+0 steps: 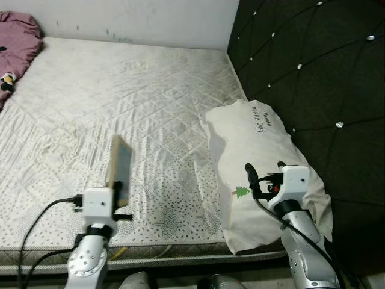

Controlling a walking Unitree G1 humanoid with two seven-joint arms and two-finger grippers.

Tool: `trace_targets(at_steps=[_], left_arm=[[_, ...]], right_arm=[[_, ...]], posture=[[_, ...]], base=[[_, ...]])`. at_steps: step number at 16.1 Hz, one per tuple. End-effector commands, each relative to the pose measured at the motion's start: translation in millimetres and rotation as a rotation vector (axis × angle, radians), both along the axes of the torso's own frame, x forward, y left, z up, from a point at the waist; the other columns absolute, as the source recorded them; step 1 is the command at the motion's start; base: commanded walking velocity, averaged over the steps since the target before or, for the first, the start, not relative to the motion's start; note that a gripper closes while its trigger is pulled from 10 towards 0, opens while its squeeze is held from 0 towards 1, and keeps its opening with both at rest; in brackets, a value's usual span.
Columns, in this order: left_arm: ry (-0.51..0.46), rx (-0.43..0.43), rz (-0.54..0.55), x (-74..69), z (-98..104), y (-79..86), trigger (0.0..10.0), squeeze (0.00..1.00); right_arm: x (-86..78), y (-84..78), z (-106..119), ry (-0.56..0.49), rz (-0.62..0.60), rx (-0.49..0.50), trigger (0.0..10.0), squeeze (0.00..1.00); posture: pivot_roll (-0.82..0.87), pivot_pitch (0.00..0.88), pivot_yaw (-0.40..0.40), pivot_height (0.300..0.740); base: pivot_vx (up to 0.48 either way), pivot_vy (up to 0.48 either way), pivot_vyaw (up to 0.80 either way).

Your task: Clean up the room

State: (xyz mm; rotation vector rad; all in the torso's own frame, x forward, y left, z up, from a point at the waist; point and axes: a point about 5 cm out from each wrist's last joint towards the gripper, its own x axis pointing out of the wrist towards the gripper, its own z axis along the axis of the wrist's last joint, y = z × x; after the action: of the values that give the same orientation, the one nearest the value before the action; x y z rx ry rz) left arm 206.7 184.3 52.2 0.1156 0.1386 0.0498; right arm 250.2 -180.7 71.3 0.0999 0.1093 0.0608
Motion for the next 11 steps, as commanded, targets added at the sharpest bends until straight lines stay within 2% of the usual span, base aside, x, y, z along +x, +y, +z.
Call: trace_targets(at_steps=[1,3,7,8,10,11], left_arm=[[-0.074,0.015,-0.006,3.7,14.1,-3.0,10.0,0.0],[-0.087,-0.013,-0.012,5.1,17.2,-6.9,10.0,0.0],[-0.099,-0.039,-0.035,8.4,20.4,-12.1,10.0,0.0],[-0.104,-0.045,-0.039,9.4,22.4,-13.5,10.0,0.0],[-0.13,-0.074,-0.058,16.1,31.9,-19.5,10.0,0.0],[-0.131,-0.076,-0.06,17.0,32.1,-19.7,10.0,0.0]], right_arm=[[-1.5,-2.8,-1.2,0.032,-0.037,0.076,10.0,0.0],[-2.0,-1.4,-1.3,0.037,-0.059,0.134,10.0,0.0],[-1.6,-1.6,4.4,0.024,-0.066,0.123,10.0,0.0],[-1.8,-2.4,4.6,0.022,-0.07,0.111,10.0,0.0],[-4.5,-1.2,0.7,-0.009,-0.07,0.018,10.0,0.0],[-4.2,0.4,0.5,-0.01,-0.062,0.019,10.0,0.0]], posture=[[0.03,0.08,-0.088,0.74],[0.03,0.082,-0.087,0.74],[0.02,0.086,-0.08,0.74],[0.02,0.086,-0.08,0.74],[0.02,0.085,-0.07,0.74],[0.02,0.082,-0.063,0.74]], base=[[0.0,0.0,0.0],[0.0,0.0,0.0],[0.0,0.0,0.0],[0.0,0.0,0.0],[0.0,0.0,0.0],[0.0,0.0,0.0]])
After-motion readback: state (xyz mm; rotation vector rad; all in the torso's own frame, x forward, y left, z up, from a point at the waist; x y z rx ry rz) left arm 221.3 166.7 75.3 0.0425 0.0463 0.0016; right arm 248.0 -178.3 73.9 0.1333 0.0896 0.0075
